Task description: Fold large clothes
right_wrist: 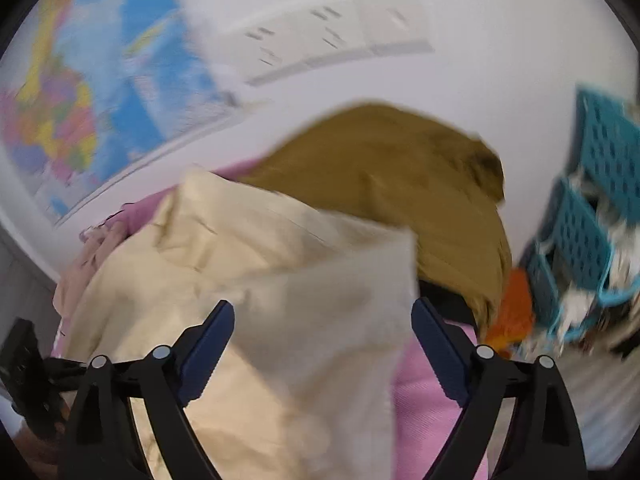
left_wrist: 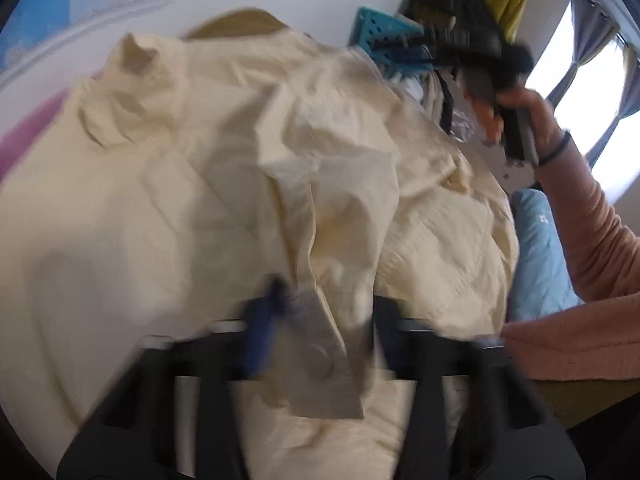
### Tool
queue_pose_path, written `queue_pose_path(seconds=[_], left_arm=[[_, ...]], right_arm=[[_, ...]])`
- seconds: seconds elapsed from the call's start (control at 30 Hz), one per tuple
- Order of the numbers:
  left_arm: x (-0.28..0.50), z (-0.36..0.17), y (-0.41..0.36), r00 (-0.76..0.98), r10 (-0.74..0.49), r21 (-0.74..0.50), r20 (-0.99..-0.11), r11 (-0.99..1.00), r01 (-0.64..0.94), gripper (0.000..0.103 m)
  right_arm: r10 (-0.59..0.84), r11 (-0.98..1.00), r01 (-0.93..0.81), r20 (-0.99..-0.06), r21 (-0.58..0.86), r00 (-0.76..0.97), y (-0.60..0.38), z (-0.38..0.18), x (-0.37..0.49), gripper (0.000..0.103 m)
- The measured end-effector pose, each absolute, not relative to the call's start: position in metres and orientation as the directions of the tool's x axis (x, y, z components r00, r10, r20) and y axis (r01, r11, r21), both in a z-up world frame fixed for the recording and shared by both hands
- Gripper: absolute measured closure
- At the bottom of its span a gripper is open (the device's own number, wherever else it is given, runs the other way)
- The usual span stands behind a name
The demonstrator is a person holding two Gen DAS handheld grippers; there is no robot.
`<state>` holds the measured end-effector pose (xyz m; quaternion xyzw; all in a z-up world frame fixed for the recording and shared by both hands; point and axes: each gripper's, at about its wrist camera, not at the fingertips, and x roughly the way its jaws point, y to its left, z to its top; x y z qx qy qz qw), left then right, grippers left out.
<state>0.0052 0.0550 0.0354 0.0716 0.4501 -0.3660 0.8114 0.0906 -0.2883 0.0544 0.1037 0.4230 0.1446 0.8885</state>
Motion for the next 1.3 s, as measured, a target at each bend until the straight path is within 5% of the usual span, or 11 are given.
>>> queue_pose_path(seconds=[0.2,0.27,0.33,0.47,0.57,0.73,0.83,0.9,0.97,1.13,1.3], left_arm=[[0.025,0.077,0.111,0.542,-0.379,-0.040,-0.750,0.844,0.535,0.085],[0.027,0.074,0.117,0.578,-0.292,0.054,-0.762,0.861,0.506,0.041],[0.028,0.062,0.123,0.625,-0.192,0.149,-0.757,0.880,0.451,0.021],[0.035,0.044,0.141,0.556,-0.233,0.061,-0.798,0.886,0.459,0.021],[0.035,0.038,0.147,0.519,-0.304,-0.019,-0.799,0.875,0.484,0.017],[0.052,0.029,0.140,0.482,-0.343,-0.081,-0.806,0.871,0.484,0.013],[0.070,0.022,0.137,0.450,-0.356,-0.133,-0.819,0.881,0.455,0.009],[0.087,0.015,0.135,0.426,-0.365,-0.177,-0.828,0.891,0.419,0.011],[0.096,0.008,0.136,0.402,-0.379,-0.213,-0.834,0.892,0.399,0.047],[0.092,0.005,0.137,0.393,-0.409,-0.242,-0.823,0.880,0.409,0.078],[0.071,0.013,0.141,0.395,-0.401,-0.224,-0.827,0.879,0.422,0.077]], right_arm=[[0.503,0.851,-0.171,-0.678,0.496,0.537,-0.304,0.018,0.104,0.013],[0.526,0.840,-0.194,-0.675,0.506,0.517,-0.296,0.012,0.110,0.012],[0.524,0.847,-0.213,-0.696,0.487,0.491,-0.286,0.005,0.114,0.016],[0.482,0.876,-0.238,-0.733,0.420,0.480,-0.271,0.000,0.118,0.074],[0.440,0.897,-0.229,-0.729,0.377,0.524,-0.279,0.009,0.118,0.092],[0.372,0.928,-0.226,-0.746,0.295,0.552,-0.280,0.013,0.118,0.092],[0.355,0.934,-0.235,-0.777,0.269,0.520,-0.272,0.003,0.123,0.080],[0.308,0.950,-0.214,-0.785,0.226,0.538,-0.272,0.006,0.120,0.066],[0.260,0.965,-0.177,-0.765,0.192,0.589,-0.273,0.020,0.113,0.037],[0.251,0.968,-0.207,-0.645,0.145,0.722,-0.252,0.072,0.079,0.040],[0.462,0.841,-0.525,-0.682,0.133,0.567,-0.148,0.069,0.072,0.046]])
